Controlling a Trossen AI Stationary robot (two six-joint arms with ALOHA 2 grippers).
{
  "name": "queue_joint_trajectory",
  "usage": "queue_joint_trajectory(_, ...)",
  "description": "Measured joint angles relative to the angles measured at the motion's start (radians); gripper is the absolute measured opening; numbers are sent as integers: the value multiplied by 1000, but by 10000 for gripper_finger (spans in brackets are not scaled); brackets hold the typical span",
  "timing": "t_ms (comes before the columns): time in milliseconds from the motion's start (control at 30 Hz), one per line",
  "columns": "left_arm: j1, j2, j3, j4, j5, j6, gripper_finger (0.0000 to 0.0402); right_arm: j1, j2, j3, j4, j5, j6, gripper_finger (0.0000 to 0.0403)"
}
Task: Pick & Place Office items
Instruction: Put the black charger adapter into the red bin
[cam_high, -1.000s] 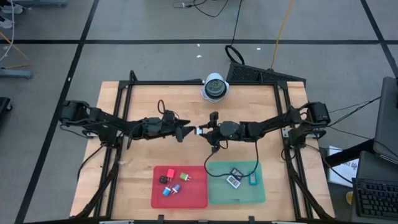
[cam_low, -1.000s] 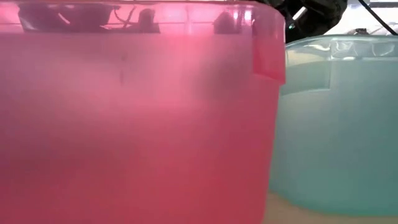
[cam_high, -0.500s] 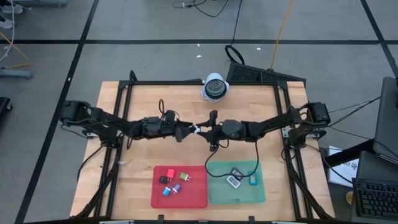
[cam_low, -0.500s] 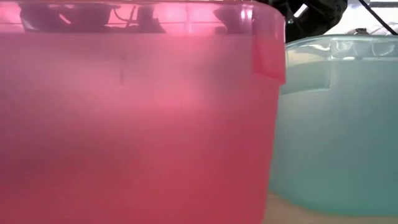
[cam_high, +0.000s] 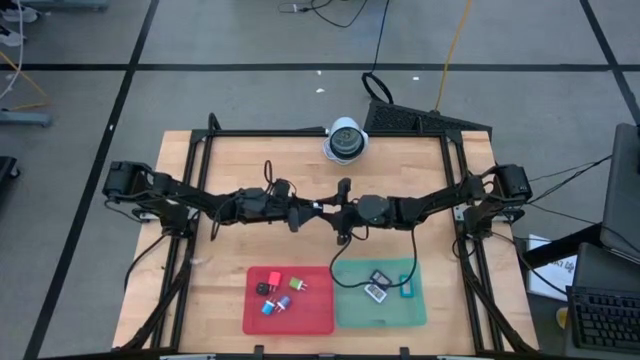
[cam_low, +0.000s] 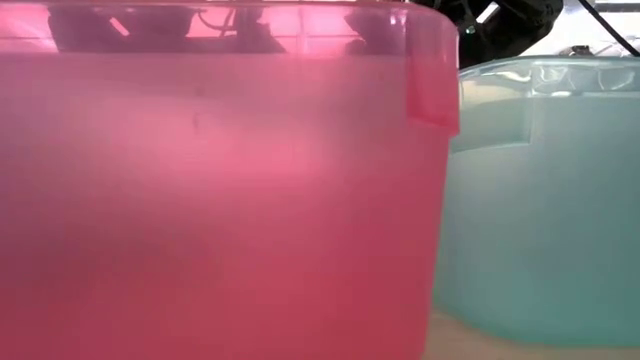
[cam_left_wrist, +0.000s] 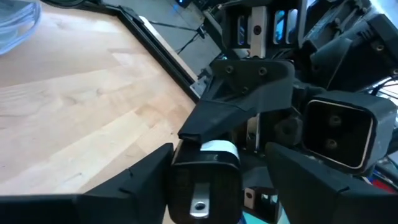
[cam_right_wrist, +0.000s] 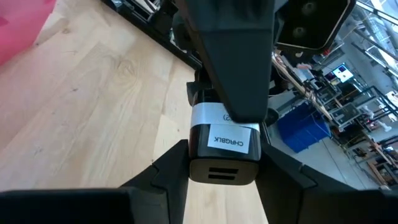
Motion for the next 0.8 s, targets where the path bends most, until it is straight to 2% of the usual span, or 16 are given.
queue_joint_trajectory(500, 0, 0, 0, -33, 9, 1, 159, 8, 0, 0, -2, 2, -12, 140)
queue_joint_trajectory(700, 0, 0, 0, -29, 10, 129, 171, 7, 0, 0, -2, 7, 29, 141)
queue_joint_trajectory(800, 15, -17, 2, -47, 36, 204, 175, 6, 1, 0, -8, 4, 107, 188)
